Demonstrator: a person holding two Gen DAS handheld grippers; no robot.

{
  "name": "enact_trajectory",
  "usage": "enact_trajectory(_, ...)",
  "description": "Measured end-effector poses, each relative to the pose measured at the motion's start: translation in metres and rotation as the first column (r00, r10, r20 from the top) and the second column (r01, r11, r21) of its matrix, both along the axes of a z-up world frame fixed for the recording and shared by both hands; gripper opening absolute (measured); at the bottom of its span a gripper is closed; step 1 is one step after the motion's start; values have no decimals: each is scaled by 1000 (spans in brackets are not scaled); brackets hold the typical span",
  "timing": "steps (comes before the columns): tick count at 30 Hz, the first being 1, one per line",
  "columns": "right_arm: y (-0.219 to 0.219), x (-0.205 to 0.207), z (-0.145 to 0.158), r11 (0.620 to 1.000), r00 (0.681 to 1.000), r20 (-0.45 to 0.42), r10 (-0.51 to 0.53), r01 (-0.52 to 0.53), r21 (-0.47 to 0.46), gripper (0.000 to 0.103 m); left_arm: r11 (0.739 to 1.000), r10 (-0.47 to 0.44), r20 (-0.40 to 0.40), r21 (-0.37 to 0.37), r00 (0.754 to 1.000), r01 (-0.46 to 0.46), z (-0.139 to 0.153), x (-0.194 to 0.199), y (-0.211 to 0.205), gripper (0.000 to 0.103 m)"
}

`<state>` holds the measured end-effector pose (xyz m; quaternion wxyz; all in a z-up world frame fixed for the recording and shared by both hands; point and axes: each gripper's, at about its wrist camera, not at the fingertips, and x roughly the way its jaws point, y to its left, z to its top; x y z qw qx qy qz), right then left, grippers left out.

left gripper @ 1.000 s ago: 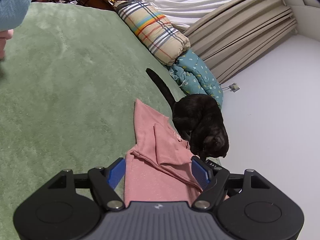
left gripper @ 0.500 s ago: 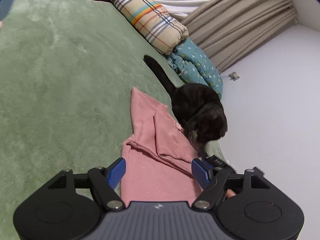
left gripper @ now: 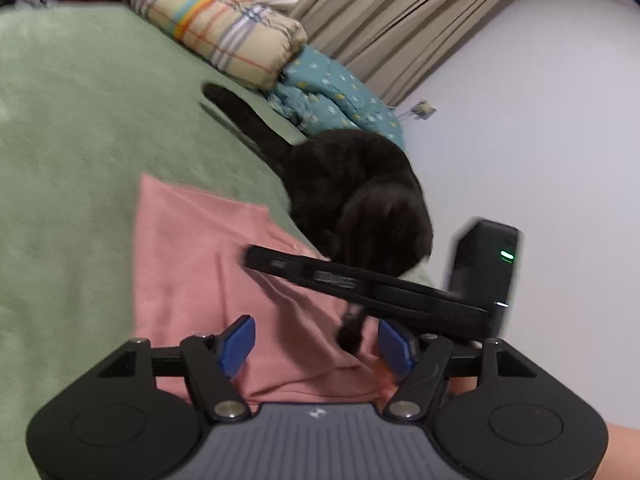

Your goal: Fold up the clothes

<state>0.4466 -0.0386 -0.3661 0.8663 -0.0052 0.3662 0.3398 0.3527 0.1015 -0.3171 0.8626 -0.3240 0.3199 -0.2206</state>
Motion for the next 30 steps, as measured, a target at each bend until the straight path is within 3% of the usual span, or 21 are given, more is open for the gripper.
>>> enact_trajectory(3,12,6,-11,996,997,18,80,-79,-51,8,999,-37,-17,23,999,37,-14,2,-4,67)
enact_trajectory(8,17,32,-17,997,997,-52,58,-60,-44,7,989,-89,-32,118,995,93,-26,4,-11,62)
enact_trajectory(10,16,41,-12,999,995,-88,38,-40,-23,7,980,-107,-31,165,994,110,-20,1,-15,62)
enact_trajectory(12,-1,43,7,998,995,-97,-8,14,61,12,977,-117,-31,175,993,120,-15,-4,-14,62)
enact_trajectory(14,-37,33,27,986,996,-77,-55,66,152,17,974,-130,-1,190,992,128,-4,-13,-11,62)
enact_trajectory(16,-59,28,32,981,990,-86,-110,122,151,20,970,-146,33,201,989,136,6,-17,-13,64)
enact_trajectory(18,-91,7,32,980,987,-53,-155,160,120,20,966,-169,46,205,984,157,10,-13,-20,65)
enact_trajectory(21,-105,-11,17,983,983,-41,-181,182,21,20,957,-184,-5,226,983,180,-2,2,-33,65)
enact_trajectory(24,-120,-25,-2,978,973,-99,-210,210,-11,20,954,-177,-40,240,983,181,-14,-5,-33,64)
enact_trajectory(28,-143,-54,1,978,976,-74,-206,207,7,21,954,-159,-40,251,986,164,-3,-24,-27,65)
enact_trajectory(30,-163,-76,8,974,972,-51,-228,228,3,30,953,-156,-25,258,987,157,6,-36,-25,65)
